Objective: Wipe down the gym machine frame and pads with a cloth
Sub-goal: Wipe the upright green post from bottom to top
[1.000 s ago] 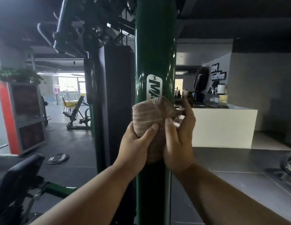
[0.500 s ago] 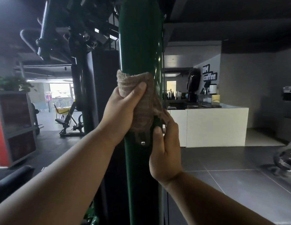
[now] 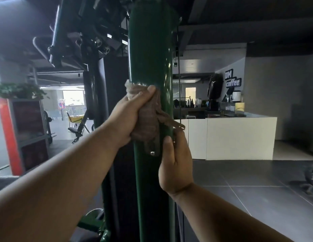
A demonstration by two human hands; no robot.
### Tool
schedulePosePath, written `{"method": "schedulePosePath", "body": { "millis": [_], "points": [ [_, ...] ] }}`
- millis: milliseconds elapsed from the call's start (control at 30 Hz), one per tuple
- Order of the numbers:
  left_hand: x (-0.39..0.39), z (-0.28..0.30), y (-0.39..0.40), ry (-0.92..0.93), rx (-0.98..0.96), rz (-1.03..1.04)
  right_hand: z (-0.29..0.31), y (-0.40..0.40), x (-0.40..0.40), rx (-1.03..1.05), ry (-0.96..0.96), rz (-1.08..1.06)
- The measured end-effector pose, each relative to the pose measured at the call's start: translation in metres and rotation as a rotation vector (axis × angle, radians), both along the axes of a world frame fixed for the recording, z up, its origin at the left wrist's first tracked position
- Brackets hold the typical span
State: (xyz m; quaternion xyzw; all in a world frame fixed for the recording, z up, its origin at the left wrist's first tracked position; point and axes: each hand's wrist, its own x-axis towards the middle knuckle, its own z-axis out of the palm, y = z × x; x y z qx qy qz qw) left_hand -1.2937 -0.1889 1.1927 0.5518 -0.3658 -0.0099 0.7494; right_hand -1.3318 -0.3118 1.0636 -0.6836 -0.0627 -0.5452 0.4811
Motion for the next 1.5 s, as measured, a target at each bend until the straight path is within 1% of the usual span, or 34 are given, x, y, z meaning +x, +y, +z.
{"method": "schedulePosePath", "body": {
  "millis": [100,133,200,333,467,567,667,733,833,933,1033,1167,1300,1367,1467,1500],
  "points": [
    [-0.001,0.065,0.001,-0.072,0.034,-0.019,0.0,0.001,-0.002,-0.017,0.008,0.008],
    [-0.003,0.081,0.0,-0.102,0.036,-0.023,0.0,0.0,-0.001,-0.022,0.01,0.007],
    [-0.002,0.095,-0.002,-0.112,0.041,-0.017,0.0,0.0,-0.002,-0.04,0.016,-0.009],
    [-0.003,0.075,-0.006,-0.128,0.035,0.107,0.003,0.002,-0.006,-0.059,0.012,-0.016],
    [-0.008,0.038,-0.002,-0.15,0.063,0.212,0.003,0.001,-0.004,-0.038,0.079,0.017],
    [-0.012,0.017,-0.001,-0.14,0.065,0.214,0.014,0.003,-0.01,0.009,0.144,0.064],
    [-0.012,0.013,0.0,-0.116,0.077,0.203,0.051,0.007,-0.016,0.128,0.23,0.155],
    [-0.011,0.02,0.003,-0.073,0.117,0.192,0.081,0.01,-0.017,0.215,0.232,0.195],
    [-0.01,0.035,0.004,-0.039,0.147,0.173,0.109,0.016,-0.015,0.258,0.209,0.168],
    [-0.006,0.067,0.002,-0.041,0.141,0.161,0.113,0.018,-0.01,0.237,0.184,0.15],
    [-0.003,0.115,-0.003,-0.043,0.142,0.141,0.109,0.016,-0.008,0.199,0.133,0.119],
    [0.007,0.162,-0.006,-0.135,0.215,0.128,0.103,0.015,-0.005,0.154,0.1,0.135],
    [0.021,0.167,-0.011,-0.136,0.19,0.075,0.104,0.013,-0.005,0.125,0.115,0.091],
    [0.023,0.162,-0.012,-0.118,0.134,0.106,0.111,0.012,-0.012,0.058,0.132,0.059],
    [0.025,0.161,-0.014,-0.101,0.106,0.083,0.147,0.011,-0.023,0.044,0.104,0.104],
    [0.026,0.161,-0.014,-0.103,0.098,0.086,0.164,0.011,-0.024,0.019,0.124,0.085]
  ]
}}
